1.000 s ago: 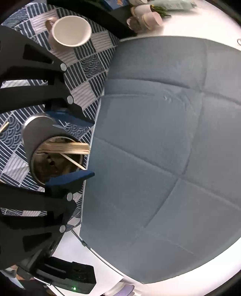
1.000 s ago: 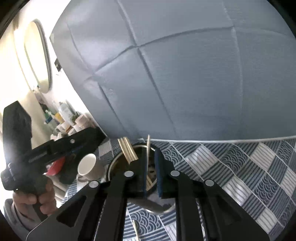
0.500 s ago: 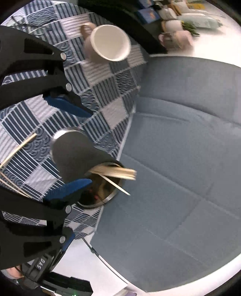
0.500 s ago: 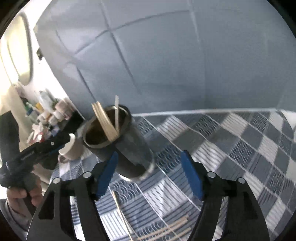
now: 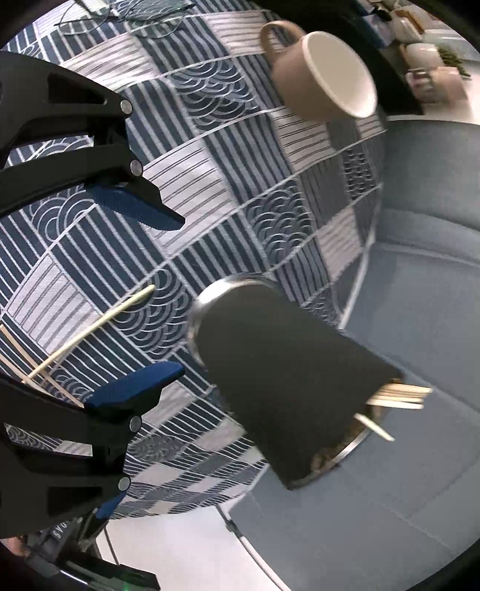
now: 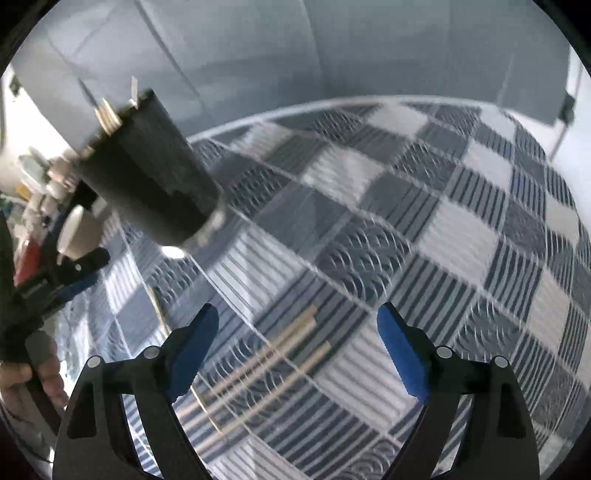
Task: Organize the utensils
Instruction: 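Move both open tools back down toward the chopsticks on the cloth, then close the left tool on a chopstick while the right tool grasps another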
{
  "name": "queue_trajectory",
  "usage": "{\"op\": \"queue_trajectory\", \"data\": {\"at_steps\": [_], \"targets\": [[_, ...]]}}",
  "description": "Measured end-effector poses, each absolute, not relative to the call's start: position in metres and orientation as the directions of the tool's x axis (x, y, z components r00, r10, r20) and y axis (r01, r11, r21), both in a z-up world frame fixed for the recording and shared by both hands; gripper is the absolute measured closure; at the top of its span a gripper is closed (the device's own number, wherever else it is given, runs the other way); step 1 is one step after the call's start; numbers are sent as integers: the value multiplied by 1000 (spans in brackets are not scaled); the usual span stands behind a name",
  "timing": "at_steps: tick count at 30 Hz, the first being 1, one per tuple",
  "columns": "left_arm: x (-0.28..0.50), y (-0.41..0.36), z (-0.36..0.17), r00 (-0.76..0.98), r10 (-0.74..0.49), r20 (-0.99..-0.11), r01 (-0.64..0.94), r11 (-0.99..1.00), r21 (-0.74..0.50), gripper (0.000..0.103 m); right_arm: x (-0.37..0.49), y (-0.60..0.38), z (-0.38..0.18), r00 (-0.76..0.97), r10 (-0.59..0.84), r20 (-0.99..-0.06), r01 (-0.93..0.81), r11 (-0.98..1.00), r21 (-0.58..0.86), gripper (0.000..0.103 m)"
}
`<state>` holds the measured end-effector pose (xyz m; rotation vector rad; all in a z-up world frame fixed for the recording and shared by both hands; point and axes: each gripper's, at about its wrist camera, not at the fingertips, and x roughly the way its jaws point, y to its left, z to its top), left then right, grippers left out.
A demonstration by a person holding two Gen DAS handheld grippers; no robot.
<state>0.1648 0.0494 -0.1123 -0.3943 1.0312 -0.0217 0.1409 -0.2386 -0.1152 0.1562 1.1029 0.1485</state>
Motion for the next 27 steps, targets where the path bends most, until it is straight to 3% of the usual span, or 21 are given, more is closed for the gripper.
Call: {"op": "queue_trajectory", "data": {"at_steps": [13, 20, 27], "targets": [[162, 24, -145, 406, -193, -893, -128, 956, -265, 30, 109, -233, -150, 309, 166, -936, 3, 984, 176, 26], [162, 11, -154, 351, -89, -932, -150, 977, -149, 30, 113, -222, -162, 262, 88, -961, 36, 994, 101, 32], [160, -6, -165, 300, 16, -954, -139, 990, -27, 29, 113, -204, -168, 258, 7, -966, -17, 1000, 2, 29]]}}
